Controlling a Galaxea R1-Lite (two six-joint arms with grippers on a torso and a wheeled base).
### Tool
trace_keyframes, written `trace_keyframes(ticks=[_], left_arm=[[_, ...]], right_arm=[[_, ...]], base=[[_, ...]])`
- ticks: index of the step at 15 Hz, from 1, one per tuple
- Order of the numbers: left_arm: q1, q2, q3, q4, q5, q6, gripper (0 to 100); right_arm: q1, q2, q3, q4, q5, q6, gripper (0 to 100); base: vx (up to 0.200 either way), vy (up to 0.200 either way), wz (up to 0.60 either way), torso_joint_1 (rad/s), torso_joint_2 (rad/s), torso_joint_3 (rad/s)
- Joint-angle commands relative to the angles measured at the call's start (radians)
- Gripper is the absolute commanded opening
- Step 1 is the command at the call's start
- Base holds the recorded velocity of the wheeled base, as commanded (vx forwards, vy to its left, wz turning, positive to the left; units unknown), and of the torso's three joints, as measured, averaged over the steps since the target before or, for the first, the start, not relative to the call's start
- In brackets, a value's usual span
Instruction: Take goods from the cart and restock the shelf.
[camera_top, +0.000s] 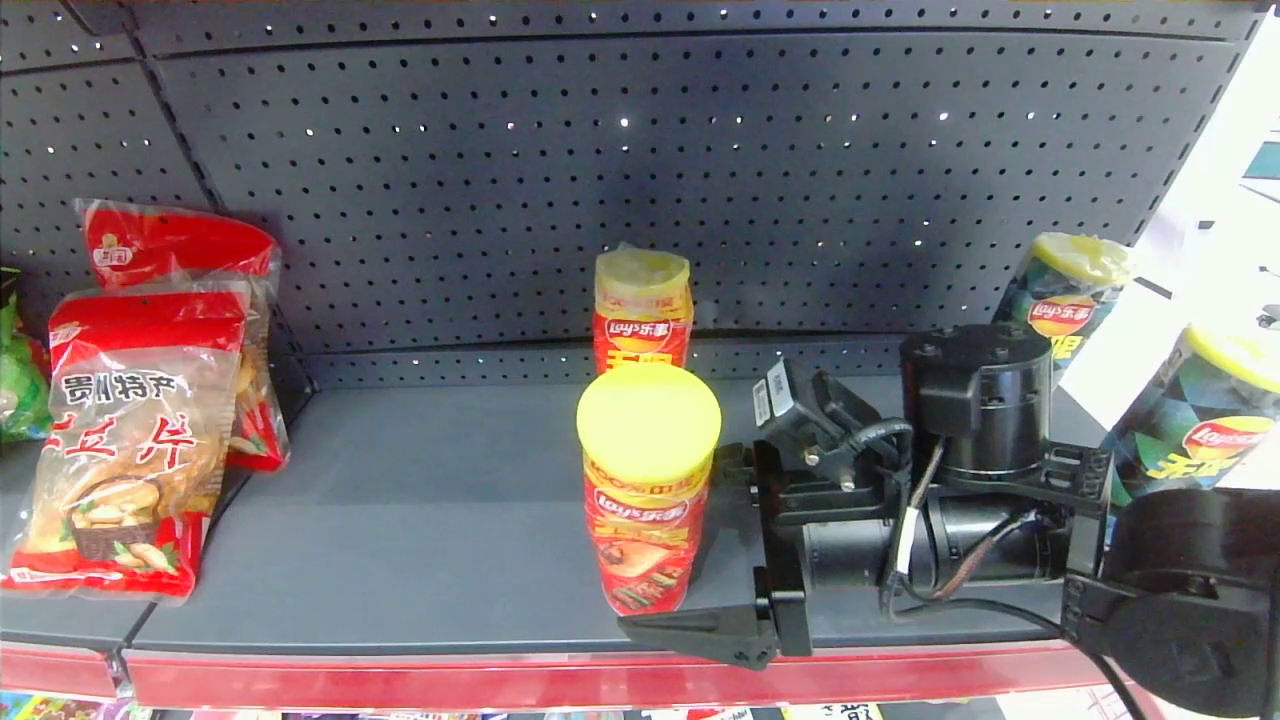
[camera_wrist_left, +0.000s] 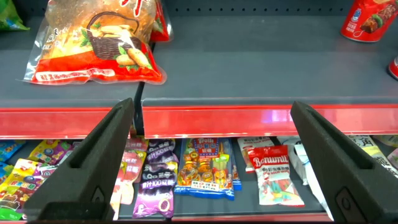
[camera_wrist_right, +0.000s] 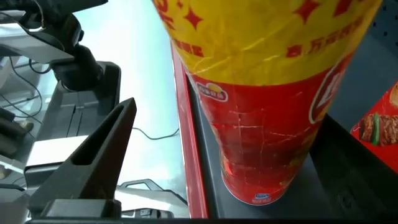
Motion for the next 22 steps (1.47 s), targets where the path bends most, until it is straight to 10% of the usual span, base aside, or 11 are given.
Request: trace_keyframes(ticks=[1,22], left_arm=[[0.000,0.001,0.000,0.000,0.000,0.000,100],[0.000,0.001,0.000,0.000,0.000,0.000,100]], right_arm=[[-0.002,0.002,0.002,-0.001,0.001,0.000,100],[-0.151,0.060,-0.018,-0.030,0.002,-0.003,100]], base=[[0.000,0.000,0.00,0.000,0.00,0.000],[0.000,0.000,0.00,0.000,0.00,0.000]])
